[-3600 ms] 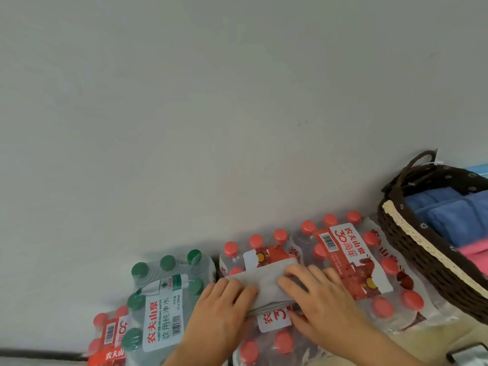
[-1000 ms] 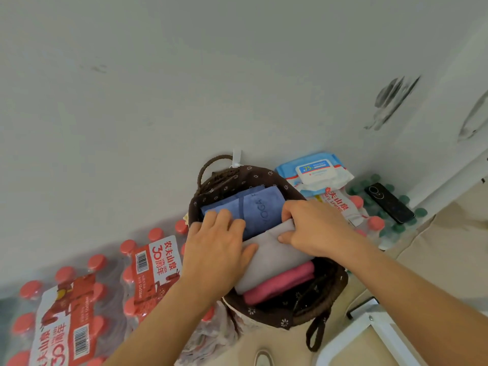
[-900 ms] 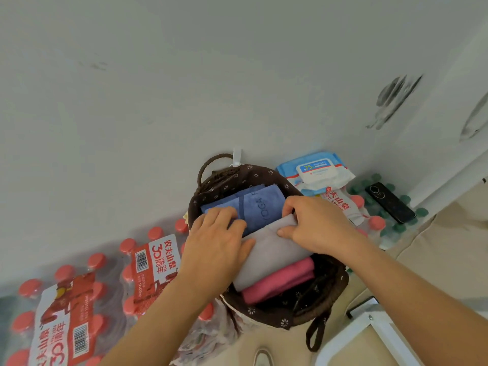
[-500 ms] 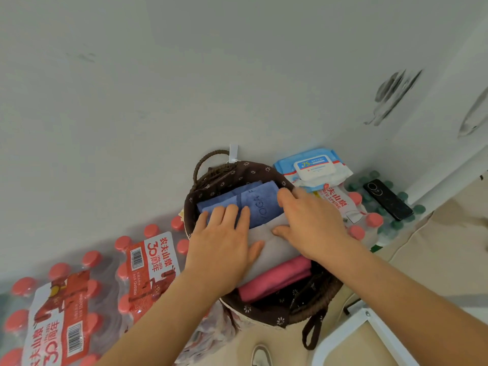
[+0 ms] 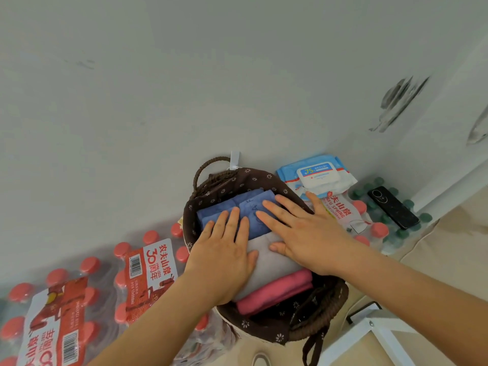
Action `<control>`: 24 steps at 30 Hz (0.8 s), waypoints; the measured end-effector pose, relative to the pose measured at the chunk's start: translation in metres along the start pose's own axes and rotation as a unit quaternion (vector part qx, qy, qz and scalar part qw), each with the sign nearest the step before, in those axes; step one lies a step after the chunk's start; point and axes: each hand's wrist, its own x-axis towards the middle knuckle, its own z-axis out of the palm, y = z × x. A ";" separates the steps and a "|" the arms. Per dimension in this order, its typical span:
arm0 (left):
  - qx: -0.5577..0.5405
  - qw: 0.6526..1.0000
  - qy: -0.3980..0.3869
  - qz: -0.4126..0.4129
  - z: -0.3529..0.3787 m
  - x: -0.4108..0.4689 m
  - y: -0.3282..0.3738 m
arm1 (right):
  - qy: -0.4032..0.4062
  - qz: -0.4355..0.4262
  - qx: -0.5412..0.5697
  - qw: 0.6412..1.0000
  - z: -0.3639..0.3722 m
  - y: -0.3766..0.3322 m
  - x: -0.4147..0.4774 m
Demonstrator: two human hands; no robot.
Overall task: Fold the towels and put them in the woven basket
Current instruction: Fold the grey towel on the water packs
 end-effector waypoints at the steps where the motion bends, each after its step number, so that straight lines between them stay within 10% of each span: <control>1: -0.006 1.000 0.020 -0.001 -0.001 0.000 -0.002 | 0.020 0.000 0.013 1.000 -0.001 0.001 0.000; 6: -0.056 0.994 0.098 0.001 -0.005 -0.003 -0.003 | 0.159 0.003 0.207 0.965 -0.018 0.007 -0.006; 14: -0.060 0.990 0.124 0.008 -0.014 -0.008 -0.002 | 0.038 -0.017 0.225 0.974 -0.026 0.012 -0.021; 24: -0.159 0.962 0.212 0.058 -0.024 -0.037 -0.013 | 0.131 0.058 0.317 0.938 -0.040 0.001 -0.035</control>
